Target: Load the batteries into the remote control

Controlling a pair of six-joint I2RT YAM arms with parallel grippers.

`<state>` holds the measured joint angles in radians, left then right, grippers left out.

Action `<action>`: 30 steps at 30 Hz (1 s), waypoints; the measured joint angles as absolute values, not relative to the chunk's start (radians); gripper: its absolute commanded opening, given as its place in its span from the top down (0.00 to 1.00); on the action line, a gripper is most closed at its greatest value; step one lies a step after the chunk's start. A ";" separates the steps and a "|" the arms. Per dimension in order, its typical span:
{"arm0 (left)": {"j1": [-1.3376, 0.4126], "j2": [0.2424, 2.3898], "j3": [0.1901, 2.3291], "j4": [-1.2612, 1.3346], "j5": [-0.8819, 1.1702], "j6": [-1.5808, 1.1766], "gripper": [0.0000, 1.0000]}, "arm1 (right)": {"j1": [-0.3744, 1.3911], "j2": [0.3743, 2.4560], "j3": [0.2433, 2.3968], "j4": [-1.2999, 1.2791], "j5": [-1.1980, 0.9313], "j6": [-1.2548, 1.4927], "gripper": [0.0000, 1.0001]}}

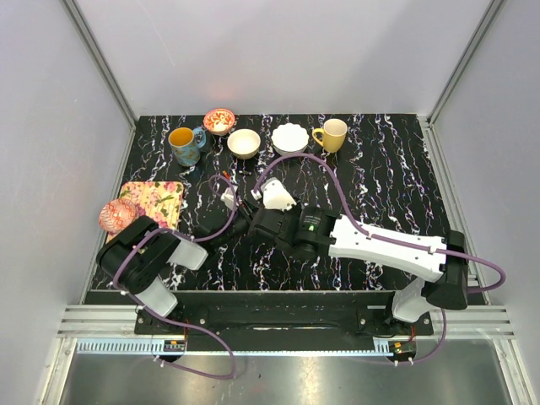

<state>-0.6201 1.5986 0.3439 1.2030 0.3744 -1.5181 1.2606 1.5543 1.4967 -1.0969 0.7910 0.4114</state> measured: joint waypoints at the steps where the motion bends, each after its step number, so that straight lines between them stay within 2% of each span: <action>1: -0.622 1.608 0.346 1.206 0.377 -1.525 1.00 | 1.261 1.555 1.500 -1.097 0.789 0.411 1.00; 30: -0.630 1.547 0.353 1.237 0.384 -1.501 1.00 | 1.264 1.588 1.509 -1.097 0.703 0.426 1.00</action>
<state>-0.6296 1.5475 0.3527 1.2369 0.3840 -1.5009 1.2636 1.5883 1.5085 -1.0969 0.7033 0.4263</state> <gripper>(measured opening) 0.260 0.495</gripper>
